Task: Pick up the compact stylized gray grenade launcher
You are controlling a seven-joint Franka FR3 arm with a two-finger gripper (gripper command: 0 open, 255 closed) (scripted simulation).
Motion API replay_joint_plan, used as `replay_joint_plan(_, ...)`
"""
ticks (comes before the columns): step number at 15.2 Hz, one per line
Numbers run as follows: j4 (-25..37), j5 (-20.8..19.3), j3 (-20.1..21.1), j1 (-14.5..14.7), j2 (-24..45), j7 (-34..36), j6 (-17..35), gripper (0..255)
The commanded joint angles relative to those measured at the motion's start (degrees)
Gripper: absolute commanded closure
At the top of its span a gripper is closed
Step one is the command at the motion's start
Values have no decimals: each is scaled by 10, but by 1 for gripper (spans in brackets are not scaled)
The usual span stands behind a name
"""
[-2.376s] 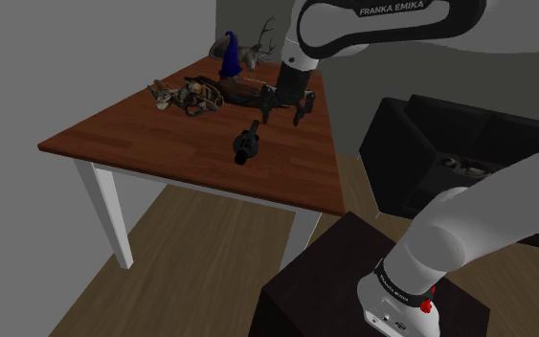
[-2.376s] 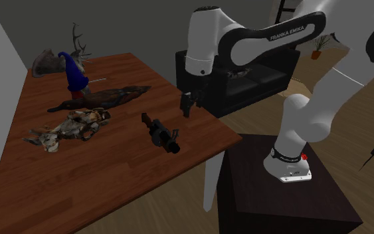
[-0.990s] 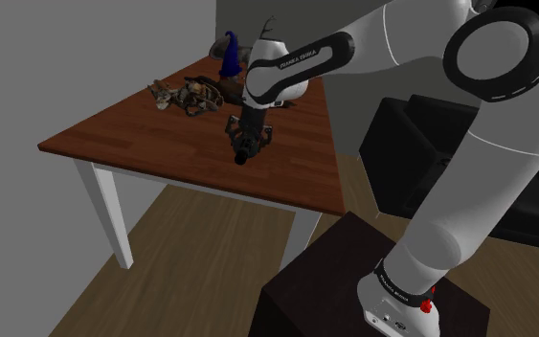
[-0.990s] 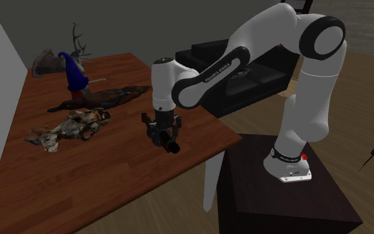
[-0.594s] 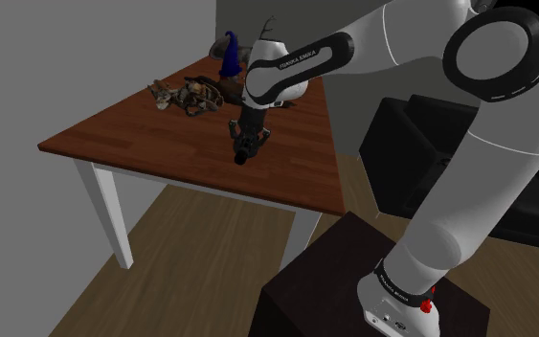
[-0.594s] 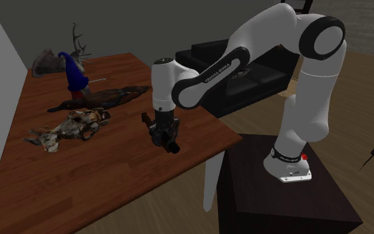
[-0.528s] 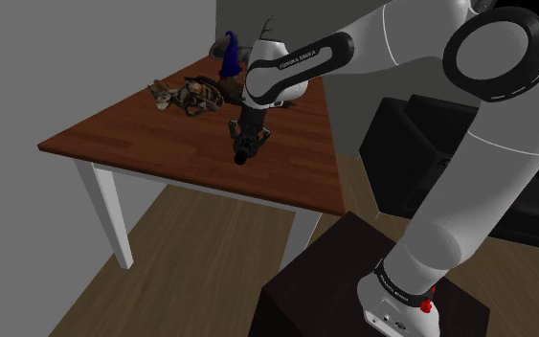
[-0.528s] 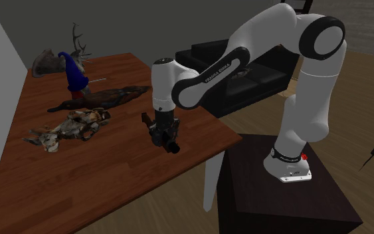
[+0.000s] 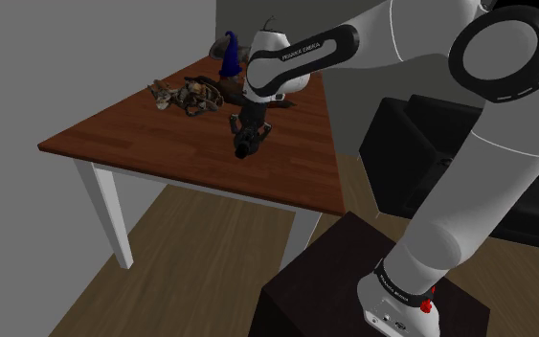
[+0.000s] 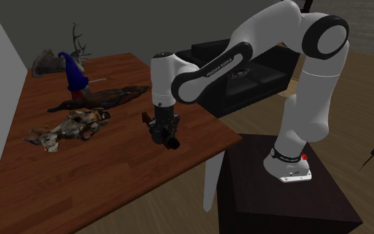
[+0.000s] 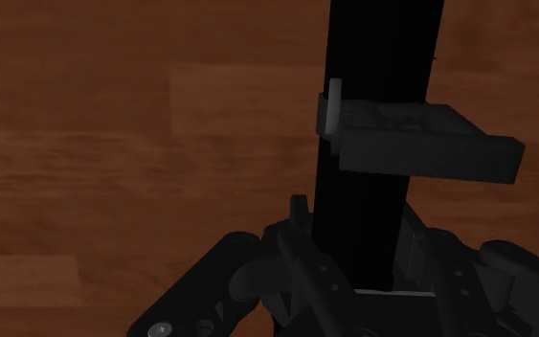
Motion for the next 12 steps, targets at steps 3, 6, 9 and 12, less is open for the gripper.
replay_joint_plan(3,17,3,0,-1,-14,0,-30,255)
replay_joint_plan(6,31,4,0,-1,-22,0,-52,255)
replay_joint_plan(9,46,5,0,-2,-29,0,-74,255)
replay_joint_plan(12,52,5,0,-2,-31,1,-83,255)
